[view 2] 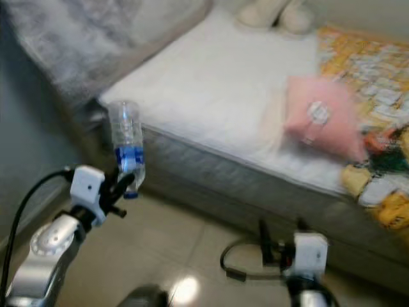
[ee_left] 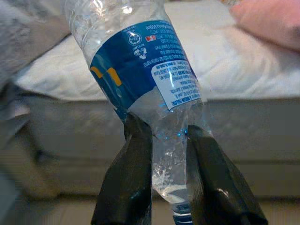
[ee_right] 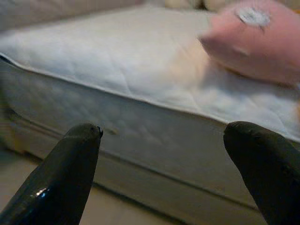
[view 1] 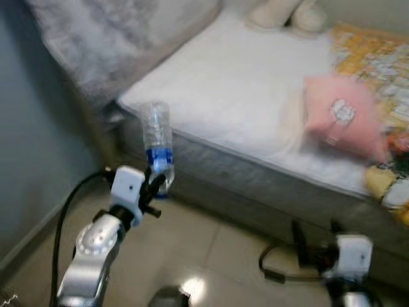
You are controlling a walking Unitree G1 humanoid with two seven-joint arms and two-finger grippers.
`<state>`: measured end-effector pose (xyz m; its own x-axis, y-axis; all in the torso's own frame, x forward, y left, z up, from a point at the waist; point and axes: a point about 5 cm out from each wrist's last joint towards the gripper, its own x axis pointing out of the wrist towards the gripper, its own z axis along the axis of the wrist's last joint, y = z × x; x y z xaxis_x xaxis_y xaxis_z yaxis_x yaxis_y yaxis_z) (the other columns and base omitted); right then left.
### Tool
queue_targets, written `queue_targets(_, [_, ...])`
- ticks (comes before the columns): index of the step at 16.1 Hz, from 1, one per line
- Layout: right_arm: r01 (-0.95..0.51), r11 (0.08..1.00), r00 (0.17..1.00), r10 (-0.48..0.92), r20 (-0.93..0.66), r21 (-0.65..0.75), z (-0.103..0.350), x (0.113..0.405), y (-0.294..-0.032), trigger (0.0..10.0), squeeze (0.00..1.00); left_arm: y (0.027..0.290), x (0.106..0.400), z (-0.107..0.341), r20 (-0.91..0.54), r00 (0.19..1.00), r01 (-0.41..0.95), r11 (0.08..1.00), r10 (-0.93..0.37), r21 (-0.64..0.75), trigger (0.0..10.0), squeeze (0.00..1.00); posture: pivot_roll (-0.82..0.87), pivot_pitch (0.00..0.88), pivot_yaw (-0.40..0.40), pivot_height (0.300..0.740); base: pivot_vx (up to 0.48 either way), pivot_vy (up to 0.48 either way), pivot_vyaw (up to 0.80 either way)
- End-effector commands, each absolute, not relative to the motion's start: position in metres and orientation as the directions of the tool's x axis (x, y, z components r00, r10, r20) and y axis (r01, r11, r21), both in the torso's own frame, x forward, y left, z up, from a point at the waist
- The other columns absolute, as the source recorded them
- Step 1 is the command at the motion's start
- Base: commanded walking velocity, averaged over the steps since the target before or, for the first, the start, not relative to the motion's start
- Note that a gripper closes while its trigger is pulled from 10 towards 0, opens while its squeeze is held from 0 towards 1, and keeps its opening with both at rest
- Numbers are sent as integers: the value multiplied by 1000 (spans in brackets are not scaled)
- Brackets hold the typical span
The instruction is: Clean up the room
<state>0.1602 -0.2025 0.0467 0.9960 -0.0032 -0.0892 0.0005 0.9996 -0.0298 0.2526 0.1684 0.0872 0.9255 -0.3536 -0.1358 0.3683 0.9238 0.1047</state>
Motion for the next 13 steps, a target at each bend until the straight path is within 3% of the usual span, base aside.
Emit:
queue_targets(1, [11,999,997,-13,-78,-34,53,162,-203,10000,0,164,256,98,-92,925,377,917,-368,130,10000,0,-5,58,-14,740,0,-480,688])
queue_targets(13, [30,999,996,-32,-85,-22,73,166,-193,10000,16,163,256,100,-81,935,354,922,-346,156,10000,0,2,60,-3,740,0,-480,601])
